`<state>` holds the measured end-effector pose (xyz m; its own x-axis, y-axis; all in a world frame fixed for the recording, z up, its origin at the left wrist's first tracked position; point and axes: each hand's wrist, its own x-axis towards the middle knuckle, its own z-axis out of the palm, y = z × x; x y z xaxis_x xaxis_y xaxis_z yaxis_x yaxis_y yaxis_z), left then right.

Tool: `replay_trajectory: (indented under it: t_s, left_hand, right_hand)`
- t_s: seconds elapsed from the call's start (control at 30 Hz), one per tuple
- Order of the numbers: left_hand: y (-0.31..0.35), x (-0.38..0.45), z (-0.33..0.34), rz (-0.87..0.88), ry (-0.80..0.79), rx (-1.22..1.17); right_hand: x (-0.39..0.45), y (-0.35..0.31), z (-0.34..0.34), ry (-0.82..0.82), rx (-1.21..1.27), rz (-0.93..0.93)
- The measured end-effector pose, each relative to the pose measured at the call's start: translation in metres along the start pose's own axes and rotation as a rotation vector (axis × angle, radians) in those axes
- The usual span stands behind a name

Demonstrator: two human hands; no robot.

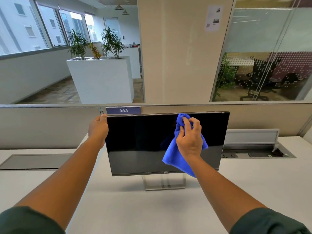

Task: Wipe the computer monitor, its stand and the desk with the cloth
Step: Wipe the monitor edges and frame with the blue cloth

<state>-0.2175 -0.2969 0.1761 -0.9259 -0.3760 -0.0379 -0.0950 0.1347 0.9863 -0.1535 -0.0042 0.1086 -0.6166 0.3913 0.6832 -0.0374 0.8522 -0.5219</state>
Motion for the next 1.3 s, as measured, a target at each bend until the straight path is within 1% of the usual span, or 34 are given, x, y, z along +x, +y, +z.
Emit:
replay_trajectory:
  t_s: [0.13, 0.3, 0.4, 0.47, 0.53, 0.6, 0.67, 0.73, 0.83, 0.9, 0.93, 1.1, 1.23, 1.27, 1.3]
  left_hand:
    - [0.001, 0.0, 0.0, -0.071, -0.015, -0.041]
    - [0.004, 0.005, -0.006, -0.123, -0.062, -0.032]
    - [0.004, 0.004, -0.008, -0.119, -0.096, -0.039]
    - [0.004, 0.004, -0.008, -0.119, -0.096, -0.041]
    - [0.004, 0.003, -0.008, -0.12, -0.096, -0.05]
    - [0.005, 0.003, -0.008, -0.123, -0.094, -0.058]
    - [0.005, 0.003, -0.009, -0.125, -0.094, -0.054]
    - [0.005, 0.003, -0.01, -0.126, -0.096, -0.052]
    - [0.007, 0.001, -0.01, -0.119, -0.106, -0.046]
    - [0.007, 0.001, -0.01, -0.116, -0.114, -0.039]
    - [0.007, 0.001, -0.01, -0.116, -0.117, -0.036]
    - [0.006, 0.004, -0.014, -0.129, -0.159, -0.02]
    - [0.006, 0.006, -0.013, -0.123, -0.178, -0.036]
    - [0.006, 0.005, -0.012, -0.125, -0.177, -0.043]
    - [0.006, 0.005, -0.012, -0.126, -0.178, -0.047]
  right_hand:
    - [0.014, 0.027, -0.018, 0.071, 0.012, 0.134]
    - [0.027, 0.059, -0.039, 0.168, 0.033, 0.37]
    - [0.027, 0.06, -0.039, 0.185, 0.039, 0.421]
    - [0.022, 0.051, -0.036, 0.159, 0.095, 0.397]
    - [0.014, 0.041, -0.031, 0.081, 0.125, 0.249]
    - [0.005, 0.037, -0.026, -0.021, 0.081, 0.063]
    - [0.003, 0.04, -0.026, -0.043, 0.049, 0.001]
    - [0.008, 0.047, -0.028, 0.041, 0.045, 0.063]
    - [0.022, 0.066, -0.039, 0.192, 0.067, 0.321]
    - [0.029, 0.078, -0.046, 0.231, 0.059, 0.439]
    - [0.03, 0.082, -0.048, 0.233, 0.053, 0.444]
    - [0.027, 0.073, -0.04, 0.255, 0.034, 0.376]
    - [0.027, 0.058, -0.034, 0.167, -0.014, 0.091]
    - [0.028, 0.059, -0.034, 0.165, -0.023, 0.057]
    - [0.029, 0.06, -0.034, 0.187, -0.013, 0.069]
